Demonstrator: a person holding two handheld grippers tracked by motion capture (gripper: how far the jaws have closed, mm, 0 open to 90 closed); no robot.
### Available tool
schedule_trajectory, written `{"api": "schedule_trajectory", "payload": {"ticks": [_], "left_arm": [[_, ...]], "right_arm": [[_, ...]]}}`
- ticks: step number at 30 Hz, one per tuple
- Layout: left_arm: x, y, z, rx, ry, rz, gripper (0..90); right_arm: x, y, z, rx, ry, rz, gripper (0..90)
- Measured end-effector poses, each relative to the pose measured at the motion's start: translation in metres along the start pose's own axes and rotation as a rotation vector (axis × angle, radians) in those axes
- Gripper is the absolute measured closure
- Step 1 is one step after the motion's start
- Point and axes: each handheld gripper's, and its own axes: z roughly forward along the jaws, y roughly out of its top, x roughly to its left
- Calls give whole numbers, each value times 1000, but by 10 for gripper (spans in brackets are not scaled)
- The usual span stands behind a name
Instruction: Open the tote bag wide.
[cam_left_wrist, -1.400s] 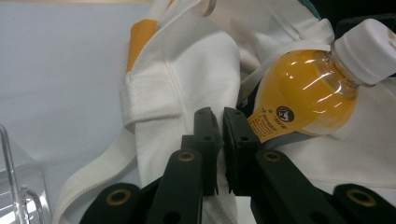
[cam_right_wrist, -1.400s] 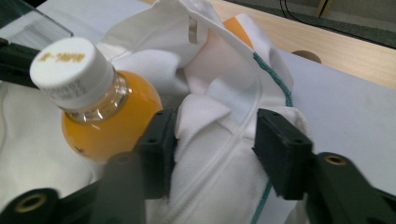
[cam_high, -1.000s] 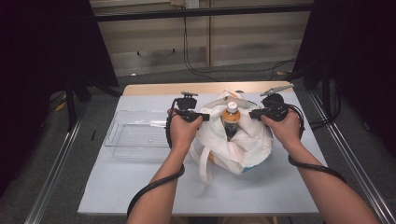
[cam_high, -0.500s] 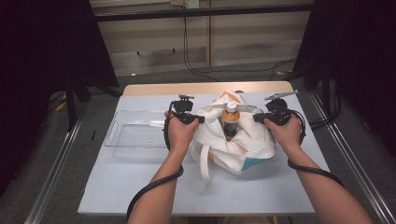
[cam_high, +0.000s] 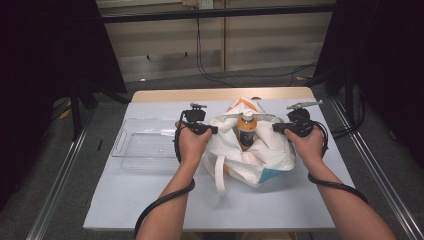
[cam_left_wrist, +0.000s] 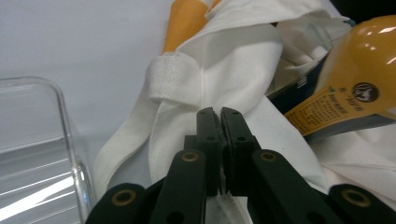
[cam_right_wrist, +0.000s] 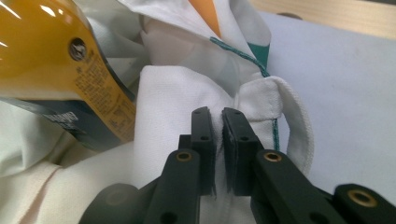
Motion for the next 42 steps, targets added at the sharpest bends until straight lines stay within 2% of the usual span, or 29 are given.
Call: {"api": "schedule_trajectory", "payload": {"ticks": [2, 5, 10, 12, 14, 16, 19, 20, 21, 22, 24, 25, 27, 31, 32, 33, 39, 42], "left_arm": [[-2, 3, -1, -14, -14, 6, 850], [-7, 10, -3, -34, -24, 24, 774], [-15, 23, -2, -79, -41, 72, 653], [-18, 27, 3, -69, -63, 103, 649], [-19, 28, 9, -53, -55, 121, 640], [-18, 27, 17, -43, -83, 98, 634], [-19, 25, 27, -30, -81, 102, 607], [-20, 25, 29, -31, -68, 102, 619], [-19, 25, 30, -15, -56, 124, 670], [-20, 25, 32, -16, -53, 115, 680], [-18, 26, 33, 5, -29, 129, 743], [-19, 26, 34, -4, -28, 112, 808], [-16, 27, 34, 4, -9, 96, 866], [-6, 27, 31, 11, 18, 76, 883], [-2, 27, 30, 17, 47, 91, 884], [-1, 27, 30, 17, 54, 88, 885], [10, 22, 32, 34, 57, 44, 886], [10, 22, 32, 31, 53, 46, 886]], "right_arm": [[2, 2, -3, -16, 7, -7, 842], [4, 5, -5, -18, 7, -11, 842], [6, 7, -6, -15, 2, -13, 842], [6, 7, -7, -17, 3, -6, 842], [6, 7, -7, -15, 1, -6, 842], [7, 7, -7, -13, -3, -5, 842], [8, 7, -7, -17, -11, 0, 842], [9, 7, -7, -16, -14, 1, 842], [9, 8, -7, -16, -15, 3, 842], [9, 8, -6, -19, -16, 5, 842], [10, 8, -6, -21, -19, 5, 842], [10, 8, -6, -21, -22, 7, 843], [11, 8, -6, -20, -27, 12, 844], [9, 4, -5, -20, -40, 24, 850], [8, 3, -5, -17, -41, 25, 852], [6, 1, -4, -11, -52, 28, 854], [0, -9, 3, -7, -45, 60, 856], [-3, -14, 7, 5, -47, 74, 857]]}}
